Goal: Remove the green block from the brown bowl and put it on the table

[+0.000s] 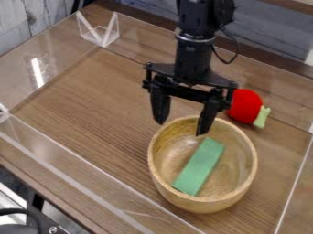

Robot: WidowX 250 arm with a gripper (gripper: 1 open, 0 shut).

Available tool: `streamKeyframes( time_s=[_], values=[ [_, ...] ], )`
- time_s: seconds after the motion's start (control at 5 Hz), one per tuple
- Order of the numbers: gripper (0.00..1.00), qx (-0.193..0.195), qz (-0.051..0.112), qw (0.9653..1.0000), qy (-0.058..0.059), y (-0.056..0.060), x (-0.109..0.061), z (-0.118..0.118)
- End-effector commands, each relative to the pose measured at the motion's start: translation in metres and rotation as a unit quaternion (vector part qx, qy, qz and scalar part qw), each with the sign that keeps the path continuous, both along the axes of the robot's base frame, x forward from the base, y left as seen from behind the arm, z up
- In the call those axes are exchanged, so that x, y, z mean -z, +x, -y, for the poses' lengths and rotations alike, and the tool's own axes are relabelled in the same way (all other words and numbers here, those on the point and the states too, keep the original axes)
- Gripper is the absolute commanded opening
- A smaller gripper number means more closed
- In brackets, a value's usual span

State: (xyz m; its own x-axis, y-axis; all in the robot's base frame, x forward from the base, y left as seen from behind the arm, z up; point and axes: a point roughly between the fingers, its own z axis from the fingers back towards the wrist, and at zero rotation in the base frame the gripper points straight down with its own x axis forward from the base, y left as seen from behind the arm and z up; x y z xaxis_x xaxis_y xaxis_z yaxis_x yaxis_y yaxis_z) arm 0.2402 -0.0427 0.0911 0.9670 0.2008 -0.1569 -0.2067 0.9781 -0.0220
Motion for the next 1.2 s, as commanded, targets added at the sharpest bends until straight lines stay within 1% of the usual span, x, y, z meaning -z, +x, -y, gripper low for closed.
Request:
streamKeyframes(
  time_s=[0.0, 0.2, 0.4, 0.8, 1.0],
  values=[
    [1.0, -0.034, 0.027, 0.999, -0.004, -0.002, -0.007, 0.004],
    [1.0, -0.038, 0.033, 0.9987, -0.008, -0.013, -0.004, 0.006],
    [1.0, -0.041, 0.037, 0.9985, -0.009, -0.02, 0.0, 0.007],
    [1.0, -0.067, 0.042, 0.9968, -0.005, -0.004, 0.002, 0.001],
    [1.0, -0.078, 0.043, 0.996, -0.005, 0.002, 0.002, -0.001]
  ],
)
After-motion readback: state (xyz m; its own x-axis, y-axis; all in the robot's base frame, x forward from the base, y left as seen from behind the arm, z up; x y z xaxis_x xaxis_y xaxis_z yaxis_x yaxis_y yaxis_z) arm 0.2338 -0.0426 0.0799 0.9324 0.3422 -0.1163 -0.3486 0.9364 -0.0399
